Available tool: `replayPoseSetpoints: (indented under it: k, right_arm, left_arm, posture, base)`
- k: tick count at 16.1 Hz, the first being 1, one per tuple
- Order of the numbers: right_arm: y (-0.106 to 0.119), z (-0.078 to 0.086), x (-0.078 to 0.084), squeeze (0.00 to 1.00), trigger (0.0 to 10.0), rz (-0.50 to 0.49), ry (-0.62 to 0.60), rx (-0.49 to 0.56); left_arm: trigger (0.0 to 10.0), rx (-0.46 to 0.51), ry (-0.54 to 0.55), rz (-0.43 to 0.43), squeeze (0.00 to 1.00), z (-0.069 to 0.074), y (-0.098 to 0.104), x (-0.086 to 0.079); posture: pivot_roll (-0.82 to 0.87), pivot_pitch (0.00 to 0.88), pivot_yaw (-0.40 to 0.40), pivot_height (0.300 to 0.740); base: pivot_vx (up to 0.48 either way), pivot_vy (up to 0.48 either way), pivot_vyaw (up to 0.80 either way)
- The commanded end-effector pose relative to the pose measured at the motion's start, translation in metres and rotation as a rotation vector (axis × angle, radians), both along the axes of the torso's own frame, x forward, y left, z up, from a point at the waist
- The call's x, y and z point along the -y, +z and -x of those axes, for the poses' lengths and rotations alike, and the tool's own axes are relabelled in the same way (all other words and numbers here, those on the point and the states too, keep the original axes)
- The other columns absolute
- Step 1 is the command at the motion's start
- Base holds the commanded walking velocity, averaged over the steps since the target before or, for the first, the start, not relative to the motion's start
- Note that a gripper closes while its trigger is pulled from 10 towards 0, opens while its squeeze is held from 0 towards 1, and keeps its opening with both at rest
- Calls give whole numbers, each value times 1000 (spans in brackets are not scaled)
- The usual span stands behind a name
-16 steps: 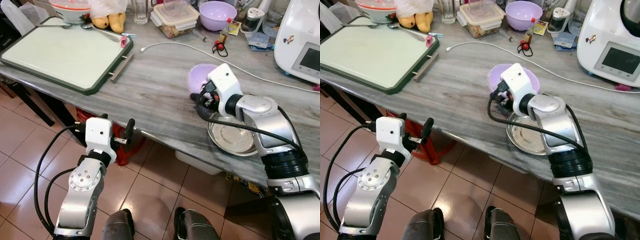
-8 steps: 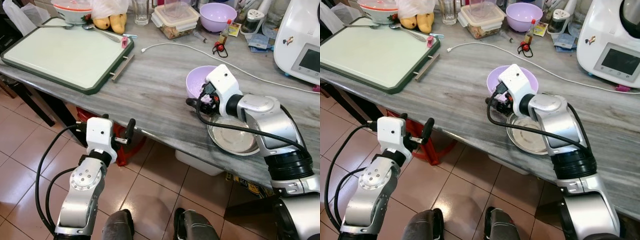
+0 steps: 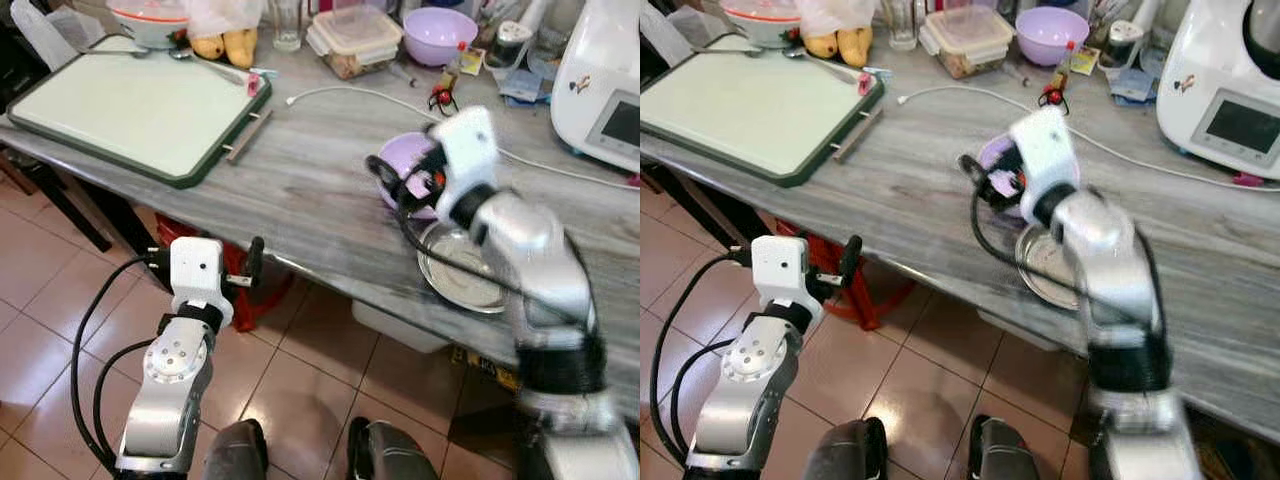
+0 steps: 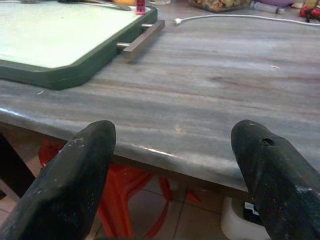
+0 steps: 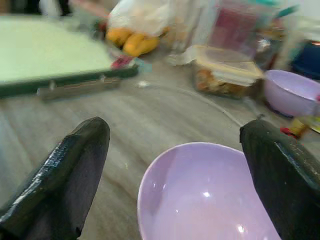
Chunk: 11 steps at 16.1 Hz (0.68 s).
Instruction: Setting the table
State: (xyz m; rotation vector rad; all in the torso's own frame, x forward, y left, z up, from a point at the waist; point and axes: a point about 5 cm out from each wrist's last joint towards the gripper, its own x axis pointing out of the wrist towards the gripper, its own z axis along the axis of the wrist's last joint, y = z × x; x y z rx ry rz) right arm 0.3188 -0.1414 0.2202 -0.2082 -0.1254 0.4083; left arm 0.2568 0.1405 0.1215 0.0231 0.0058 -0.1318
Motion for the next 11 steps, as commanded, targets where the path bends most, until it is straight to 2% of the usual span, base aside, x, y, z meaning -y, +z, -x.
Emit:
replayPoseSetpoints:
  k: [1,4,6,11]
  right_arm:
    - [6,11,4,0,10000,-36,-68,94]
    - [-2,24,9,0,10000,-109,-152,113]
    - [-13,31,6,0,10000,-146,-170,79]
    - [-21,35,1,0,10000,-171,-171,57]
  left_arm:
    - [10000,-5,22,-7,0,0,-1,-4]
    - [10000,-14,33,12,0,0,-1,-5]
    - [10000,-14,32,10,0,0,-1,-5]
    - [10000,-10,33,16,0,-2,0,-3]
  posture:
    - [-6,131,-18,740]
    - [-12,136,-14,740]
    - [-15,137,-14,740]
    - [-16,133,-17,740]
  base:
    - [0,0,0]
    - [-300,0,0]
    - [-324,0,0]
    - [-348,0,-735]
